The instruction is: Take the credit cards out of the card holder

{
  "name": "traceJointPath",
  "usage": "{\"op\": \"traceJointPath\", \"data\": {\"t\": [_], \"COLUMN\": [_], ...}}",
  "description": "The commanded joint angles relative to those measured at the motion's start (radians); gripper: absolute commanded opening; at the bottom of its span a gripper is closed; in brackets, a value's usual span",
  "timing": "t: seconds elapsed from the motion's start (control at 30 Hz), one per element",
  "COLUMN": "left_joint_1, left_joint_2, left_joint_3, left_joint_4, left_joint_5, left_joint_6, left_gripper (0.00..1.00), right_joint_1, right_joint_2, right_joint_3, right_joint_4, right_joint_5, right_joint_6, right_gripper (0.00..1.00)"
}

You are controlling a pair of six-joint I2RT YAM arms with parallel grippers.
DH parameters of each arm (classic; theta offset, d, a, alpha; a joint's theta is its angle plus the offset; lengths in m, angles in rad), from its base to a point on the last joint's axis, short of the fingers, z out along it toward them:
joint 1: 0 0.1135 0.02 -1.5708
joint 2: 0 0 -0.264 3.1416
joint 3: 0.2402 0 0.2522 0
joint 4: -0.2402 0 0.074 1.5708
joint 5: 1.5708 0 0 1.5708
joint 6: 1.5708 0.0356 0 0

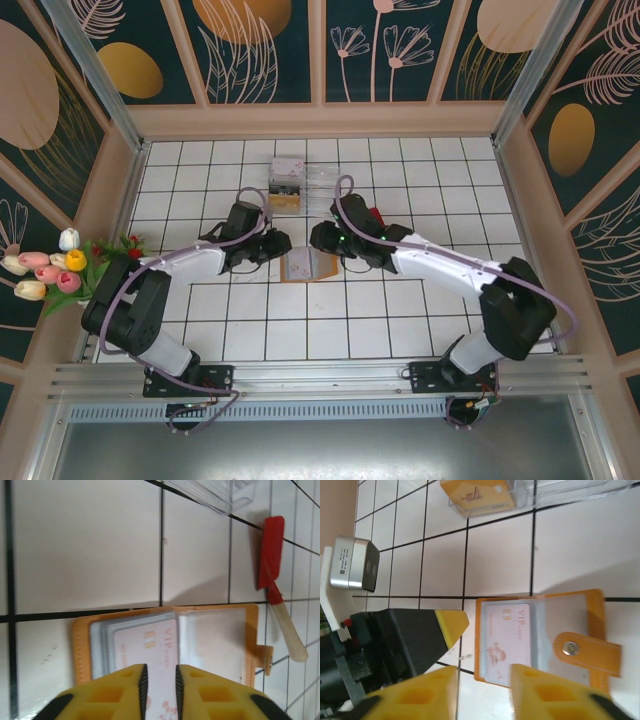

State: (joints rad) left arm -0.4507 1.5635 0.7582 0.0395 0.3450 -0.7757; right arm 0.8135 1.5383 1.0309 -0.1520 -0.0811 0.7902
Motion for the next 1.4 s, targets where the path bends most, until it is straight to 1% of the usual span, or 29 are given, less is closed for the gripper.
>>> {"op": "traceJointPath", "data": {"t": [0.0,0.03,0.1,0.27,0.37,0.5,0.67,0.83,0.97,1.07,1.37], "left_joint_1": [0.003,0.004,0.004,0.003,0.003,0.003,0.003,0.003,0.004,0.003,0.003], "left_joint_2": [-0.023,-0.028,-0.035,-0.035,-0.015,0.016,0.057,0.081,0.093,0.103,0.12], "left_joint_3": [-0.029,-0.032,-0.044,-0.065,-0.059,-0.049,-0.039,-0.043,-0.054,-0.061,-0.072], "left_joint_4": [-0.063,-0.077,-0.068,0.023,0.05,0.055,0.056,0.041,0.031,0.03,0.012], "left_joint_5": [-0.116,-0.137,-0.121,0.017,0.057,0.074,0.096,0.06,0.03,0.028,0.008], "left_joint_6": [-0.026,-0.025,-0.026,-0.043,-0.053,-0.056,-0.054,-0.053,-0.051,-0.053,-0.048], "left_gripper": [0.2,0.19,0.19,0.19,0.19,0.17,0.15,0.12,0.11,0.11,0.11], "right_joint_1": [0.013,0.019,0.025,0.016,0.005,-0.006,-0.014,-0.02,-0.022,-0.027,-0.039], "right_joint_2": [0.108,0.14,0.184,0.244,0.258,0.273,0.295,0.315,0.328,0.335,0.34], "right_joint_3": [0.063,0.077,0.091,0.112,0.103,0.092,0.087,0.072,0.071,0.063,0.015], "right_joint_4": [0.023,0.017,0.015,-0.004,-0.001,0.001,0.004,0.039,0.036,0.036,0.106], "right_joint_5": [-0.084,-0.085,-0.087,-0.068,-0.065,-0.069,-0.084,-0.134,-0.138,-0.139,-0.182], "right_joint_6": [0.012,0.025,0.038,0.043,0.039,0.038,0.025,0.006,-0.013,-0.02,-0.034], "right_gripper": [0.2,0.18,0.18,0.2,0.23,0.26,0.26,0.25,0.24,0.22,0.21]}}
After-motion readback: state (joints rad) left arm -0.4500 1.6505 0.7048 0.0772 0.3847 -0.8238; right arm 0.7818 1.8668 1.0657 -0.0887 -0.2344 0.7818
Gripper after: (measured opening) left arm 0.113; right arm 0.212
